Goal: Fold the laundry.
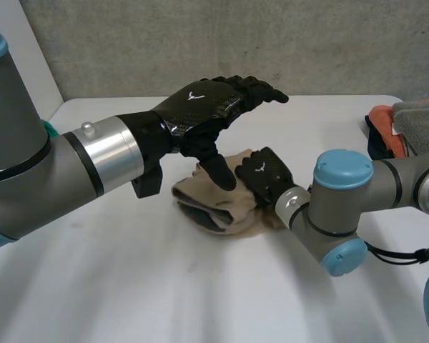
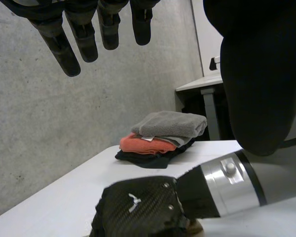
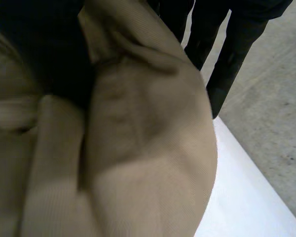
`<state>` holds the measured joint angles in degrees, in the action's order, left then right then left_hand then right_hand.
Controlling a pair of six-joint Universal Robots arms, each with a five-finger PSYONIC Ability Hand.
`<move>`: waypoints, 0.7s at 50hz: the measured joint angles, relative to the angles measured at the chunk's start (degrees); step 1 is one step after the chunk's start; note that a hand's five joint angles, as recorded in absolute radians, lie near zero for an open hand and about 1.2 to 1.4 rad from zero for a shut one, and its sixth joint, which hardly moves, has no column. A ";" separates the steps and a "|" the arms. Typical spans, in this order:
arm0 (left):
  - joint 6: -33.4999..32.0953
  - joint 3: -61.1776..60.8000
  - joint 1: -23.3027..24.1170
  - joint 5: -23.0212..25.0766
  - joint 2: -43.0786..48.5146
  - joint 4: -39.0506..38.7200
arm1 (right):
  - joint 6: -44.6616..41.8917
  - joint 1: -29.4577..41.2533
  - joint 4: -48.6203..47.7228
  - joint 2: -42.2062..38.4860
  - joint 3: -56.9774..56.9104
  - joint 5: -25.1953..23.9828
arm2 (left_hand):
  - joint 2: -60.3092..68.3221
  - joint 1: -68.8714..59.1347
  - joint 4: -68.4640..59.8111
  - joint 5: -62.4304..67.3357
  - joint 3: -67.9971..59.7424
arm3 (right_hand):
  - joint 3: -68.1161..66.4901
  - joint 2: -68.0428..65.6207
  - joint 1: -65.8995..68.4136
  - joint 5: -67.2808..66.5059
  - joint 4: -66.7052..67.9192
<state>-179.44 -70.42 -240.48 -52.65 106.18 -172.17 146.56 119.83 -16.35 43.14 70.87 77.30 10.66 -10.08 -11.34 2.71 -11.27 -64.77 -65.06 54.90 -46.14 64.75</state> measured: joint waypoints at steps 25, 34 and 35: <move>4.11 6.39 -2.20 -0.87 -3.53 -0.21 | 10.70 -22.64 4.91 9.61 -24.74 -2.42 | 0.00 0.00 0.00 0.00 0.00 | -2.97 -1.53 5.61 -8.83 3.81; 4.01 4.59 -1.31 -0.96 -2.78 -0.61 | 11.41 -36.68 6.06 2.43 -31.17 -8.11 | 0.00 0.00 0.00 0.00 0.00 | -2.98 -1.53 5.61 -9.38 3.83; 3.94 4.15 -1.10 -0.97 -2.54 -0.78 | 11.39 -38.39 6.01 0.69 -31.34 -8.76 | 0.00 0.00 0.00 0.00 0.00 | -2.98 -1.53 5.61 -9.55 3.83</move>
<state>-175.50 -66.27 -241.58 -53.62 103.64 -172.95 157.95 81.44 -10.34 43.83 39.53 68.54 10.66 -10.08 -11.34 2.70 -11.27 -67.75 -66.59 60.51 -55.70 68.58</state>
